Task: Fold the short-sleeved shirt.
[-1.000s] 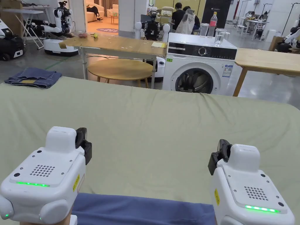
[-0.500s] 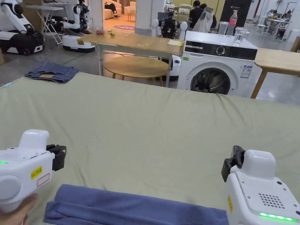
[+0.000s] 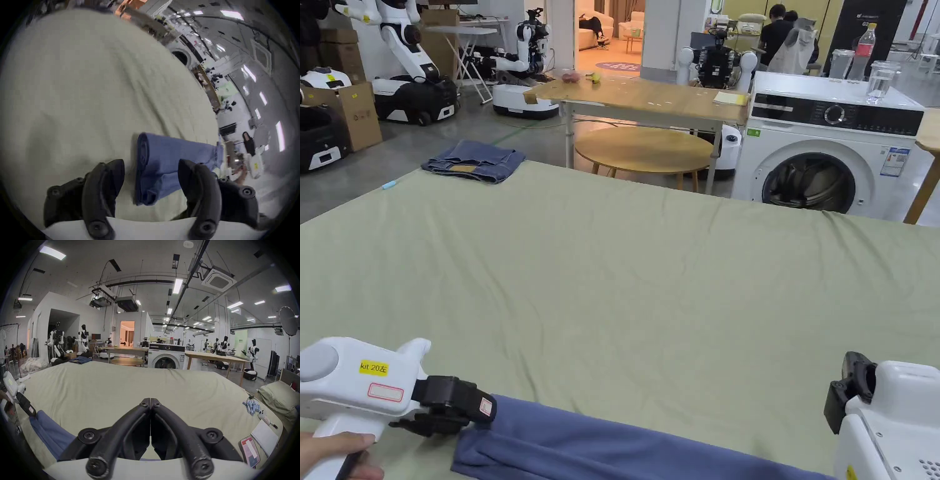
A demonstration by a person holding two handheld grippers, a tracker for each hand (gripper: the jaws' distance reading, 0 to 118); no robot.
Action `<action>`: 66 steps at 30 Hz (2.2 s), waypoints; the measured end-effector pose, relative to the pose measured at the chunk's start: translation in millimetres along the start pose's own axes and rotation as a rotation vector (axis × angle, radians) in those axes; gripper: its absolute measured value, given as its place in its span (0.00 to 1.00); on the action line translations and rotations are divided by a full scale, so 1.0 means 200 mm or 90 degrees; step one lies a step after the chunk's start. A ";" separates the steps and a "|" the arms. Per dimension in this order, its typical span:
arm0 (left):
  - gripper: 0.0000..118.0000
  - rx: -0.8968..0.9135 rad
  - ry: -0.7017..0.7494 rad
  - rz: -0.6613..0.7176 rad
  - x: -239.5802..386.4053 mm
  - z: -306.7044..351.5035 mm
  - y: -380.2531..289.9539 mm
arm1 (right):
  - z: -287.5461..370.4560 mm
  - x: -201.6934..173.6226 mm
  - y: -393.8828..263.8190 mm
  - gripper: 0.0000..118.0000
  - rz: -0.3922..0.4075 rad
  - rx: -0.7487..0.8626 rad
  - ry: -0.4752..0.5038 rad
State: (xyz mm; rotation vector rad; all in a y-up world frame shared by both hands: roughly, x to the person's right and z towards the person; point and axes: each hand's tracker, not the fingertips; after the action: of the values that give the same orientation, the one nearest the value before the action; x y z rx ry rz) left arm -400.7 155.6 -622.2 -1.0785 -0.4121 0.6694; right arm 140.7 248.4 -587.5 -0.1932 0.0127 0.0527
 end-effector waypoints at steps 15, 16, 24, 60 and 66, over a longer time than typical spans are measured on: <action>0.07 0.007 -0.135 0.080 0.01 -0.23 -0.12 | -0.02 0.00 -0.08 0.00 -0.006 -0.030 0.015; 0.07 0.007 -0.121 0.066 0.03 -0.22 -0.13 | -0.02 0.00 -0.09 0.00 -0.007 -0.031 0.015; 0.06 0.054 -0.081 0.026 0.17 -0.03 -0.08 | -0.02 0.04 -0.09 0.00 -0.015 -0.036 0.013; 0.06 -0.119 -0.003 -0.077 0.98 -0.50 -0.13 | 0.04 0.09 -0.10 0.00 -0.025 -0.035 0.011; 0.06 -0.160 0.078 -0.051 0.93 -0.82 -0.16 | 0.06 0.12 -0.12 0.00 -0.025 -0.045 0.001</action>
State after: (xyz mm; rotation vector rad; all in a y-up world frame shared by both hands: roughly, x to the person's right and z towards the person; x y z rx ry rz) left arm -155.3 162.4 -665.3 -1.3274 -0.4384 0.4856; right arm 166.0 228.9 -572.2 -0.2644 0.0088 0.0136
